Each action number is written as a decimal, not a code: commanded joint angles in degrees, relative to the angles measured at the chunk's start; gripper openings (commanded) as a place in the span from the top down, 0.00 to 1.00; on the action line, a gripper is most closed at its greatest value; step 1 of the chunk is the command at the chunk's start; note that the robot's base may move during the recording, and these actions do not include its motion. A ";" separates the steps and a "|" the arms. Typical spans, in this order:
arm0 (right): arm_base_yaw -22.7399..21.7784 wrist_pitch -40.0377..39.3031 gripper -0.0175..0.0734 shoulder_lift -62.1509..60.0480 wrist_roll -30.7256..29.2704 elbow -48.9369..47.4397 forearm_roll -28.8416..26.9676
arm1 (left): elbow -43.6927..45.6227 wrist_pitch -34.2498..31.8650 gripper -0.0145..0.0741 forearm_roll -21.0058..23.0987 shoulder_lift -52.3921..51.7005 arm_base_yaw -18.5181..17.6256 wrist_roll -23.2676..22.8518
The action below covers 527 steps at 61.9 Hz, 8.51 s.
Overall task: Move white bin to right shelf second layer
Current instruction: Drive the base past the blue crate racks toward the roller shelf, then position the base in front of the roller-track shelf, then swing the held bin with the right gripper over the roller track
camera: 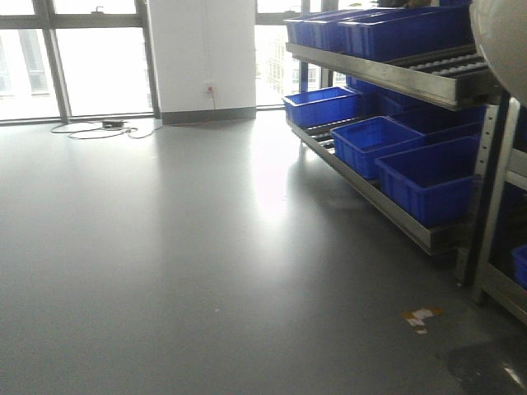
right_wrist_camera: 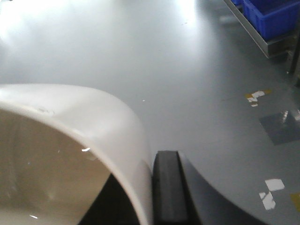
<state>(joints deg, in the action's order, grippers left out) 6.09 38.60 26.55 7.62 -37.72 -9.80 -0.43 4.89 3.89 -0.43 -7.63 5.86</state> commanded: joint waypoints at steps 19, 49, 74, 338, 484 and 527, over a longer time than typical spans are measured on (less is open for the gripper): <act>-0.20 -5.21 0.75 0.21 -0.15 -1.87 -0.68 | -2.11 -4.89 0.74 0.35 -0.80 -0.16 -0.15; -0.20 -5.21 0.75 0.21 -0.15 -1.87 -0.68 | -2.11 -4.89 0.74 0.35 -0.80 -0.16 -0.15; -0.20 -5.21 0.75 0.21 -0.15 -1.87 -0.68 | -2.11 -4.89 0.74 0.35 -0.80 -0.16 -0.15; -0.20 -5.14 0.75 0.11 -0.15 -1.87 -0.68 | -2.11 -4.89 0.74 0.35 -0.80 -0.16 -0.15; -0.20 -5.73 0.75 9.68 -0.15 -4.58 -3.71 | -2.11 -4.89 0.74 0.35 -0.80 -0.16 -0.15; 4.57 -11.05 0.75 50.99 -0.15 -24.16 -5.07 | -2.11 -4.89 0.74 0.35 -0.80 -0.16 -0.15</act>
<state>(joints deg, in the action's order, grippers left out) 9.17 31.72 76.78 7.62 -57.95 -13.38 -0.43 4.89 3.89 -0.43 -7.63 5.86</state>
